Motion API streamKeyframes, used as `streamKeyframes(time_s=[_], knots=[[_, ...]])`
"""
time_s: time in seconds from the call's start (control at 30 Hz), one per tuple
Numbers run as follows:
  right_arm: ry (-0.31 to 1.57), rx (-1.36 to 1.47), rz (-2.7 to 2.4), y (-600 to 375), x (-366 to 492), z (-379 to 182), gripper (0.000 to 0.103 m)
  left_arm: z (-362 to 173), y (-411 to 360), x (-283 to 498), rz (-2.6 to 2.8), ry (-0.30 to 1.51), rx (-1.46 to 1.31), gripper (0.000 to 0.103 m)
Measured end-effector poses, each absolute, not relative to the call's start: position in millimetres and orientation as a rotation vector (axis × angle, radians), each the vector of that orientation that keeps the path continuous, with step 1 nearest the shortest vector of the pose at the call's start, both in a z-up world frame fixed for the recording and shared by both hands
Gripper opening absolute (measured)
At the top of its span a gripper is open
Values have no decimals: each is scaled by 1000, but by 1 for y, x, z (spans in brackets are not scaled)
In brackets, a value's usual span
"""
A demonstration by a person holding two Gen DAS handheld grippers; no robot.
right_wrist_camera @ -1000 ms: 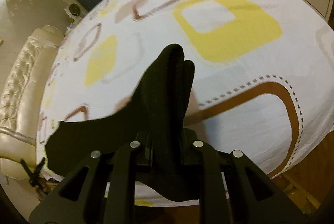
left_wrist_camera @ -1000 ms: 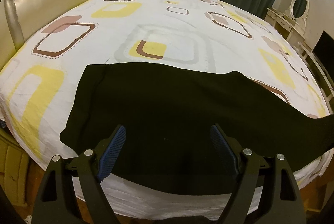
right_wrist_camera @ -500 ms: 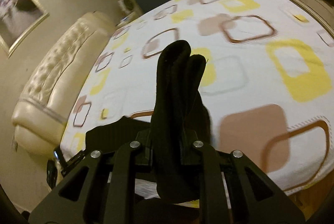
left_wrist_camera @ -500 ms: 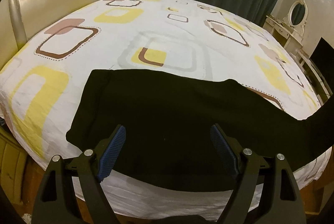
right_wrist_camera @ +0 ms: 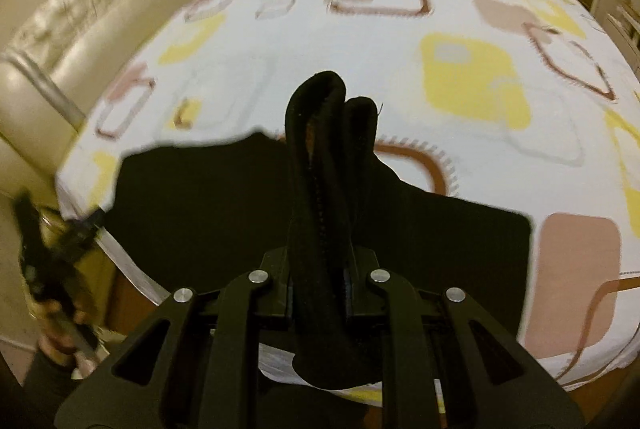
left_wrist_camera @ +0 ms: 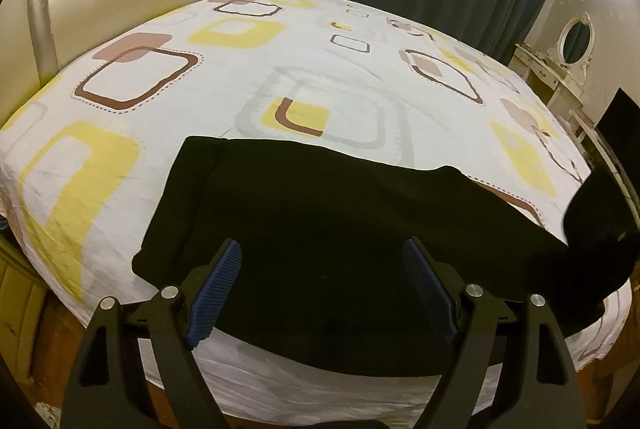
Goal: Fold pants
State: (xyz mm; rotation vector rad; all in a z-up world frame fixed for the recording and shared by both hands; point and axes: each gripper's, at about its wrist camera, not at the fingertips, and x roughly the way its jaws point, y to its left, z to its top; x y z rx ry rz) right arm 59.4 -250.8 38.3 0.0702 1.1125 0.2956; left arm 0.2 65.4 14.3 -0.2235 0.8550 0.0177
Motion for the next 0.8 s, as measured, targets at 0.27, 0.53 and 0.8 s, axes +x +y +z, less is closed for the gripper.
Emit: streamKeyframes(time_s=[0.27, 0.53, 0.8], knots=[[1185, -14, 257, -205, 62, -14, 16, 13, 69, 2, 25, 857, -234, 82], [1198, 38, 261, -194, 62, -26, 22, 13, 68, 3, 25, 853, -218, 82], [1195, 60, 306, -177, 52, -29, 34, 11, 66, 4, 20, 853, -206, 82]])
